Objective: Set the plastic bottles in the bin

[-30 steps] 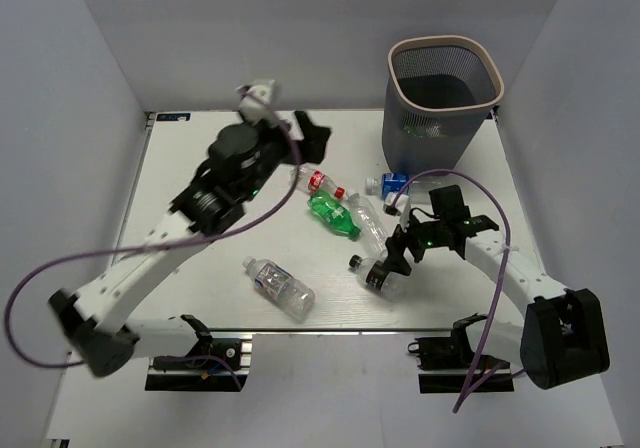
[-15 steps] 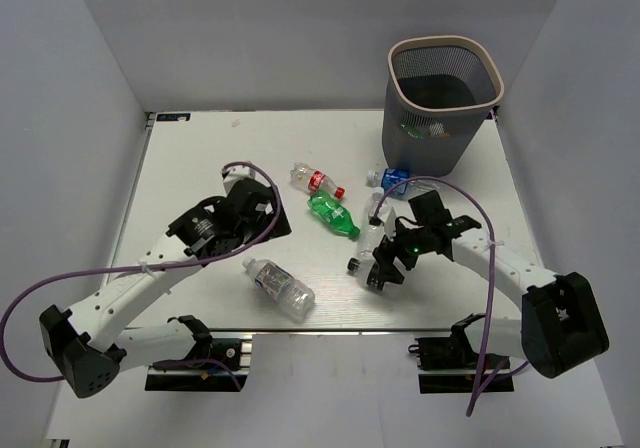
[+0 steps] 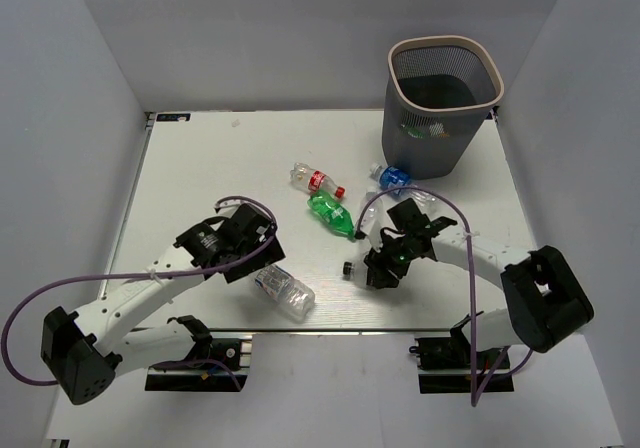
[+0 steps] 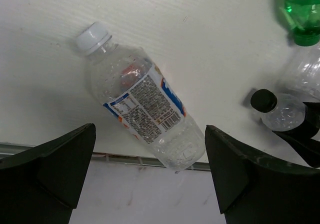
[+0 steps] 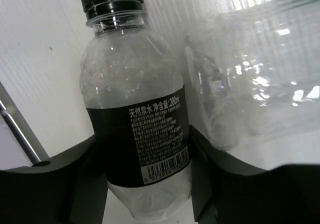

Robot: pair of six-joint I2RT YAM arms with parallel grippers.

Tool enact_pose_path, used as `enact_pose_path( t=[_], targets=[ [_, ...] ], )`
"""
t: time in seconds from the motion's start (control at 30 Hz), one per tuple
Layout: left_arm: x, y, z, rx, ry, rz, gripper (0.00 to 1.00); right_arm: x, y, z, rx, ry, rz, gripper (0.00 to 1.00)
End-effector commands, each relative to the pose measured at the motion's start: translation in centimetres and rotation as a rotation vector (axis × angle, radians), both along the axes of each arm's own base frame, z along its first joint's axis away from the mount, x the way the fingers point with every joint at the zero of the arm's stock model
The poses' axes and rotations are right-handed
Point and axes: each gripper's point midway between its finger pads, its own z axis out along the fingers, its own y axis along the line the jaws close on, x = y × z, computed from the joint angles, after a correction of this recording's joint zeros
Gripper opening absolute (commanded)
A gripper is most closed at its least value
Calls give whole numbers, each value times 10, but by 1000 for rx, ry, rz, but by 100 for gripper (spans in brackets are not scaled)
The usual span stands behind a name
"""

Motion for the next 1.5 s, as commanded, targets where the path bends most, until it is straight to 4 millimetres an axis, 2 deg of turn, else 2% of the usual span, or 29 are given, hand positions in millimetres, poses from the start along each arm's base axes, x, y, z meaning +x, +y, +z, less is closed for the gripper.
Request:
enact_pose_path(
  t=[0.0, 0.1, 0.13, 0.2, 0.23, 0.27, 0.3, 0.37, 0.4, 0.43, 0.5, 0.53, 0.57, 0.63, 0.67, 0.7, 0.73, 0.8, 0.83, 0.97, 1.03, 1.07, 1.13, 1.17, 1.27, 1.3, 1.33, 1.4, 1.47],
  targets=[
    [-4, -5, -7, -82, 17, 81, 100, -3, 4, -5, -18, 27, 11, 48],
    [-7, -8, -16, -120, 32, 110, 100, -10, 13, 11, 44, 44, 97, 22],
    [-7, -8, -16, -125, 33, 119, 100, -21, 9, 22, 50, 67, 159, 20],
    [-7, -9, -21, -134, 37, 138, 100, -27, 25, 69, 188, 2, 321, 15],
    [-7, -9, -21, -135, 38, 138, 100, -29, 28, 82, 215, -4, 355, 13],
    [-5, -10, -22, -136, 36, 138, 100, -47, 25, 96, 240, 58, 385, 11],
    [-5, -11, -22, -141, 38, 147, 100, -30, 41, 136, 313, -60, 435, 9],
    [-3, -13, -26, -135, 49, 156, 100, -22, 48, 163, 350, -98, 432, 9],
    [-3, -13, -29, -125, 58, 157, 100, -5, 60, 199, 391, -153, 390, 9],
    [-3, -13, -29, -132, 60, 170, 100, 7, 62, 209, 384, -187, 351, 9],
    [-2, -12, -32, -123, 63, 184, 100, 47, 81, 257, 467, -341, 257, 9],
    [-2, -12, -34, -123, 63, 184, 100, 79, 83, 287, 482, -477, 146, 8],
    [-4, -10, -39, -112, 72, 185, 100, 93, 84, 304, 509, -510, 63, 8],
    [-4, -10, -44, -107, 77, 186, 100, 136, 81, 363, 585, -718, -106, 6],
    [-5, -9, -47, -107, 77, 186, 100, 171, 66, 362, 507, -784, -269, 4],
    [-5, -9, -47, -107, 77, 186, 100, 185, 60, 373, 509, -825, -335, 3],
    [-4, -10, -49, -111, 73, 185, 100, 206, 54, 402, 543, -893, -416, 3],
    [-1, -12, -52, -117, 68, 185, 100, 254, 19, 401, 472, -965, -635, 0],
    [-3, -13, -57, -116, 81, 181, 100, 261, 11, 411, 485, -985, -683, 0],
    [0, -17, -65, -132, 67, 180, 100, 312, -36, 407, 434, -1015, -873, 0],
    [0, -17, -71, -129, 71, 180, 100, 326, -56, 403, 400, -1005, -923, 0],
    [-1, -16, -73, -128, 71, 180, 100, 337, -70, 412, 393, -1013, -956, 0],
    [0, -16, -75, -130, 69, 180, 100, 354, -84, 398, 376, -974, -984, 0],
    [2, -18, -74, -139, 61, 179, 100, 362, -99, 393, 355, -967, -1003, 5],
    [2, -18, -78, -127, 67, 172, 100, 370, -104, 376, 321, -919, -958, 63],
    [4, -20, -77, -135, 60, 171, 100, 369, -99, 380, 338, -913, -928, 83],
    [5, -21, -78, -130, 59, 162, 100, 370, -97, 373, 335, -883, -913, 90],
    [5, -21, -82, -116, 66, 154, 100, 369, -97, 364, 349, -849, -891, 90],
    [5, -20, -86, -105, 76, 155, 100, 360, -98, 379, 401, -865, -877, 90]
  ],
)
